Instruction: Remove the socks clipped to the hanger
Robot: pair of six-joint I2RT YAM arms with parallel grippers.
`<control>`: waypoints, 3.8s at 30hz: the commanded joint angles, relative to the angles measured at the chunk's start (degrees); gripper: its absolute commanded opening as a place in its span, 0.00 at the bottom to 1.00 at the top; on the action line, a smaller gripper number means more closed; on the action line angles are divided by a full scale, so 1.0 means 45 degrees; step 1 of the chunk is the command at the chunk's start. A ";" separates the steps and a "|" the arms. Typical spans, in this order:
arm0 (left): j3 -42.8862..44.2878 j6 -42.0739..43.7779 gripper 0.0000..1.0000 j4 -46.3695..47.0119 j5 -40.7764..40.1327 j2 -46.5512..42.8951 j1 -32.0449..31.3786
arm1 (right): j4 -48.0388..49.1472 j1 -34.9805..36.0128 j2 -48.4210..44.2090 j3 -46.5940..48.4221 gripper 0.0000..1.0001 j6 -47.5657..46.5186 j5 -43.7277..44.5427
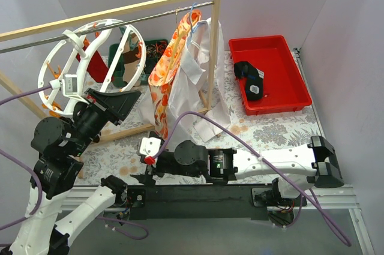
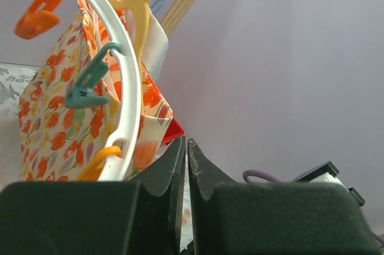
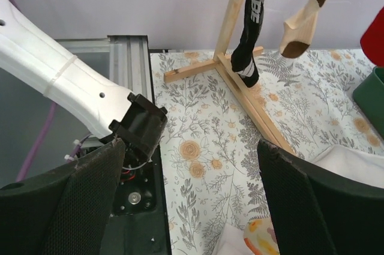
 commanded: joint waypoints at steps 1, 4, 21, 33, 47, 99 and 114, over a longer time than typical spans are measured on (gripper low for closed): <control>0.0996 -0.0095 0.06 -0.0397 0.1327 0.0141 -0.0022 | 0.0828 -0.0174 0.0428 0.0806 0.95 0.0229 0.0120; 0.1465 0.0081 0.14 -0.0966 0.1310 -0.0463 -0.0022 | 0.0965 -0.0291 0.0681 0.0806 0.95 0.0288 -0.0271; 0.4592 0.0649 0.44 -0.7665 -0.4664 -0.2339 -0.0022 | 0.1219 -0.0506 0.0565 0.0377 0.95 0.0484 -0.0721; 0.2503 0.0158 0.61 -0.7201 -0.5937 -0.3395 -0.0022 | 0.1317 -0.0506 0.0194 0.0045 0.95 0.0679 -0.0975; 0.0216 0.1937 0.56 -0.2630 -0.4924 -0.2226 -0.0042 | 0.1415 -0.0506 -0.0451 -0.0503 0.95 0.0738 -0.0858; 0.7616 0.5860 0.50 -0.6103 -0.0274 0.1832 -0.0042 | 0.2060 -0.1112 -0.0313 -0.1186 0.95 0.1050 -0.2419; 0.5492 0.4127 0.45 -0.5345 0.0587 0.2836 -0.0101 | 0.1864 -0.1229 0.1714 0.0823 0.96 0.0327 -0.0117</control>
